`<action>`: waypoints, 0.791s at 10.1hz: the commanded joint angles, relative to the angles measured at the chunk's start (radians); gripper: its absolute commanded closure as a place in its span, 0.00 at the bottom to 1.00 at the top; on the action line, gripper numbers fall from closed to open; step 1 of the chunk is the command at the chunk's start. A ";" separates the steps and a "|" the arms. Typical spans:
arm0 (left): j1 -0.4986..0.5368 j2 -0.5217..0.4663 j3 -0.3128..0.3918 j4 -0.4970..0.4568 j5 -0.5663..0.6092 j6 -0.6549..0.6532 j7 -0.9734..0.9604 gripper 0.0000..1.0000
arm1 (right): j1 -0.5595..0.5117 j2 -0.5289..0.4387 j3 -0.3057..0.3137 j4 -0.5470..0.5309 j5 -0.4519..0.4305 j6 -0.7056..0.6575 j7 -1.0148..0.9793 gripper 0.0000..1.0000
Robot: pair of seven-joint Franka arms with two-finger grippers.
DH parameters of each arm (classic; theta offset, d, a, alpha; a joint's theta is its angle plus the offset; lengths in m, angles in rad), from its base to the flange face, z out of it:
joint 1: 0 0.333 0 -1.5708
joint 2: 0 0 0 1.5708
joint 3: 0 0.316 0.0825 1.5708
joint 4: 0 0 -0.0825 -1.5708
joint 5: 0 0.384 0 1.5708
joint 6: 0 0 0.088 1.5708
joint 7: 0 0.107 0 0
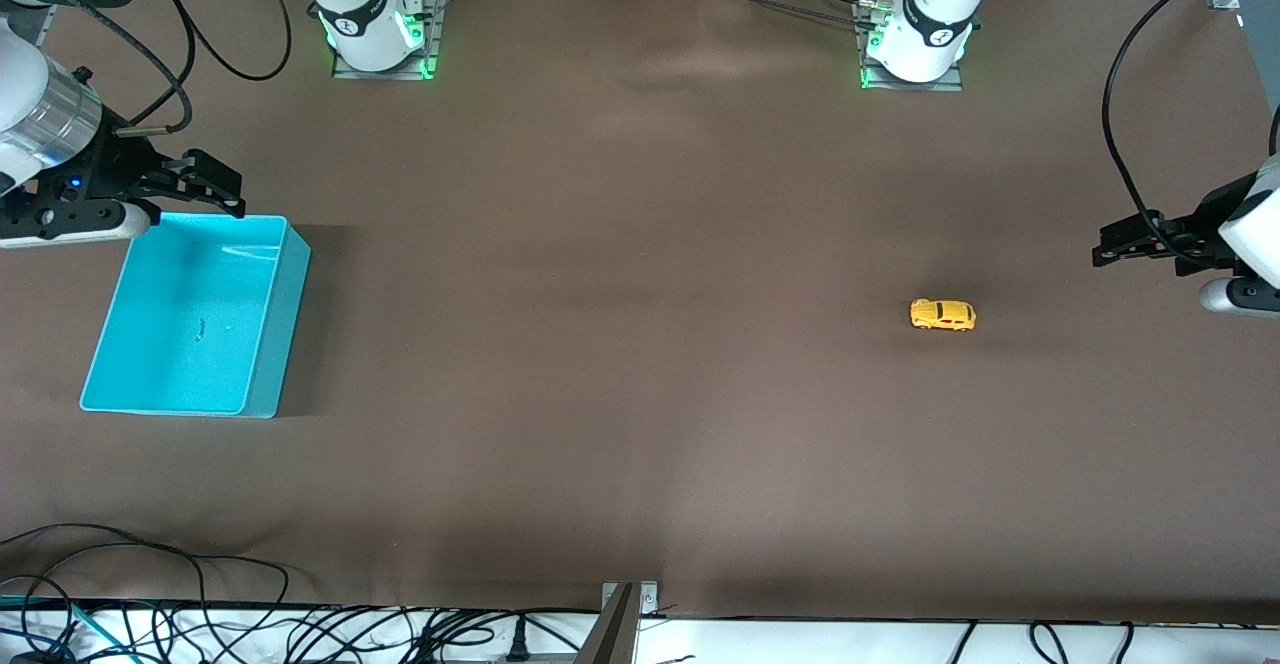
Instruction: Wind up and store yellow beetle car
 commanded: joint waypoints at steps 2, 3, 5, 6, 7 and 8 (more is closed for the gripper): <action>0.007 -0.024 -0.006 -0.024 0.018 0.008 0.020 0.00 | -0.002 0.004 0.000 0.002 -0.009 -0.001 -0.002 0.00; 0.007 -0.023 -0.006 -0.026 0.018 0.008 0.020 0.00 | -0.002 0.003 0.002 0.002 -0.009 -0.001 -0.002 0.00; 0.009 -0.023 -0.006 -0.026 0.017 0.008 0.020 0.00 | -0.002 0.001 0.000 0.004 -0.009 -0.003 -0.002 0.00; 0.009 -0.021 -0.006 -0.026 0.017 0.008 0.020 0.00 | -0.002 0.000 0.002 0.004 -0.009 -0.004 -0.002 0.00; 0.010 -0.020 -0.003 -0.029 0.011 0.008 0.017 0.00 | -0.002 0.001 0.002 0.004 -0.009 -0.004 -0.002 0.00; 0.018 -0.020 0.000 -0.031 0.011 0.008 0.015 0.00 | -0.002 0.001 0.002 0.004 -0.009 -0.003 -0.002 0.00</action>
